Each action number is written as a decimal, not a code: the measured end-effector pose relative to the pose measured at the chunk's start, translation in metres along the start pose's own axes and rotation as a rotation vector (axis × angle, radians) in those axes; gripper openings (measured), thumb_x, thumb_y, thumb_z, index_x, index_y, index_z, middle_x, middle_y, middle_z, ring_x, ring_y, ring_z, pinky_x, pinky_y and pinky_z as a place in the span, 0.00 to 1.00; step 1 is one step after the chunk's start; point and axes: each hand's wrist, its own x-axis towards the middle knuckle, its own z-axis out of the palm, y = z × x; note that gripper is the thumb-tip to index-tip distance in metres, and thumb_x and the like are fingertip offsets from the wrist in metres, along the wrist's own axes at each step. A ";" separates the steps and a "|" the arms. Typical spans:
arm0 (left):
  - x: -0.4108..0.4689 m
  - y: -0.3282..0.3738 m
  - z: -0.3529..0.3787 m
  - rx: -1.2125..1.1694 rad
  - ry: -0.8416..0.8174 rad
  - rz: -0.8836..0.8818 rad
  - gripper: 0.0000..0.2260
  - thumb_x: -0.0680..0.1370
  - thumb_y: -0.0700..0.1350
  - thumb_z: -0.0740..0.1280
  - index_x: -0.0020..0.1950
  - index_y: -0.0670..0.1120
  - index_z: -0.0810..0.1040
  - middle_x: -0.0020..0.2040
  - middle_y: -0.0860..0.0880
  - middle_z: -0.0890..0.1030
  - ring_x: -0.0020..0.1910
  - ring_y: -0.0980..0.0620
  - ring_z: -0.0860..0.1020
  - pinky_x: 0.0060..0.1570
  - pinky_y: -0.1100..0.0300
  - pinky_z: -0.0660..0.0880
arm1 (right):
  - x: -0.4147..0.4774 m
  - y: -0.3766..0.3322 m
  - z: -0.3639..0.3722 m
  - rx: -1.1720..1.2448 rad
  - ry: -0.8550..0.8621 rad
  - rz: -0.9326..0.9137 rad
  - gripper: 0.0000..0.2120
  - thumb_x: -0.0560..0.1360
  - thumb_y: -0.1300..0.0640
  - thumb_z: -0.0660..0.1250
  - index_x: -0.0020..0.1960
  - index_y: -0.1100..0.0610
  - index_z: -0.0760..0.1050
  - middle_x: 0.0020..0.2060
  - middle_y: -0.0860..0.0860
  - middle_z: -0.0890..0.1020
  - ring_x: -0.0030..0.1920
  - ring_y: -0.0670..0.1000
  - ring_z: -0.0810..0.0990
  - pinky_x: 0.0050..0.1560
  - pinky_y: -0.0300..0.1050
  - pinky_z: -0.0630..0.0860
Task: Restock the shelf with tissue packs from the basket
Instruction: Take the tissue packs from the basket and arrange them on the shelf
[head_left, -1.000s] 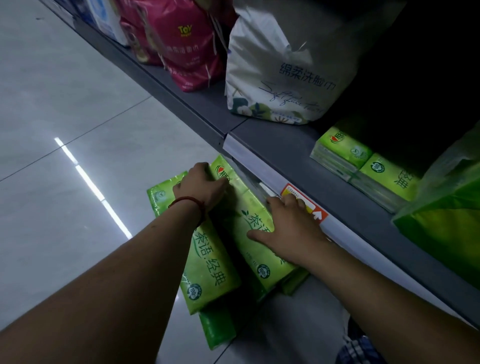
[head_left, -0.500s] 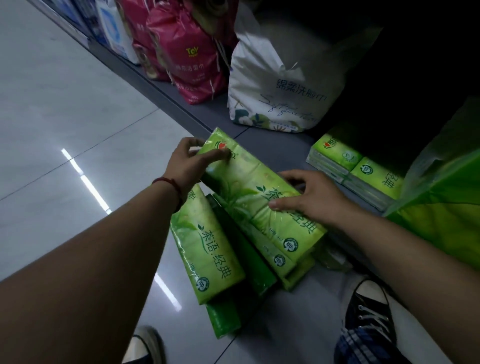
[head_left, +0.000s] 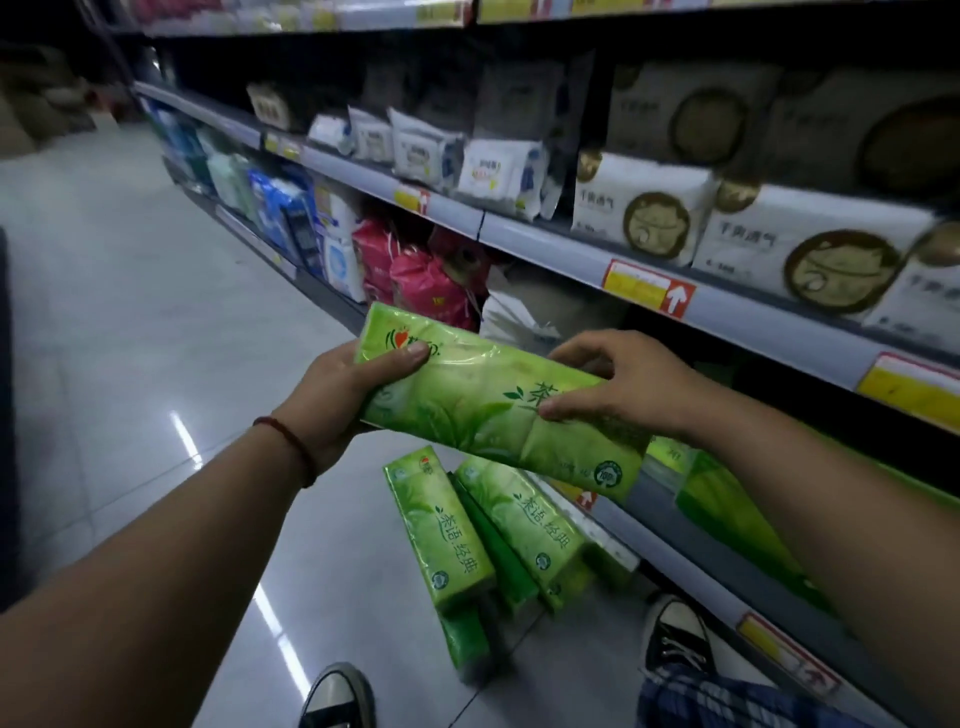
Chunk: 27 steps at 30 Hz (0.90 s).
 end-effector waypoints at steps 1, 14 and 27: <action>-0.016 0.005 -0.002 -0.042 0.028 0.024 0.39 0.54 0.61 0.85 0.61 0.44 0.83 0.56 0.42 0.87 0.52 0.42 0.86 0.46 0.52 0.84 | -0.011 -0.006 -0.005 -0.010 0.062 0.005 0.34 0.64 0.40 0.81 0.67 0.49 0.78 0.62 0.48 0.78 0.59 0.48 0.77 0.61 0.47 0.74; -0.097 -0.010 -0.004 -0.389 0.215 -0.040 0.21 0.75 0.52 0.72 0.66 0.45 0.81 0.60 0.42 0.86 0.59 0.41 0.84 0.63 0.43 0.77 | -0.088 -0.012 0.021 0.814 0.258 0.127 0.12 0.77 0.57 0.72 0.60 0.54 0.81 0.51 0.48 0.88 0.52 0.52 0.87 0.54 0.54 0.83; -0.087 -0.007 -0.013 -0.364 0.187 -0.042 0.25 0.72 0.52 0.74 0.67 0.44 0.81 0.61 0.41 0.85 0.60 0.40 0.84 0.63 0.42 0.78 | -0.073 -0.005 0.033 0.820 0.247 0.177 0.11 0.77 0.54 0.72 0.58 0.55 0.82 0.50 0.54 0.88 0.48 0.54 0.88 0.51 0.55 0.85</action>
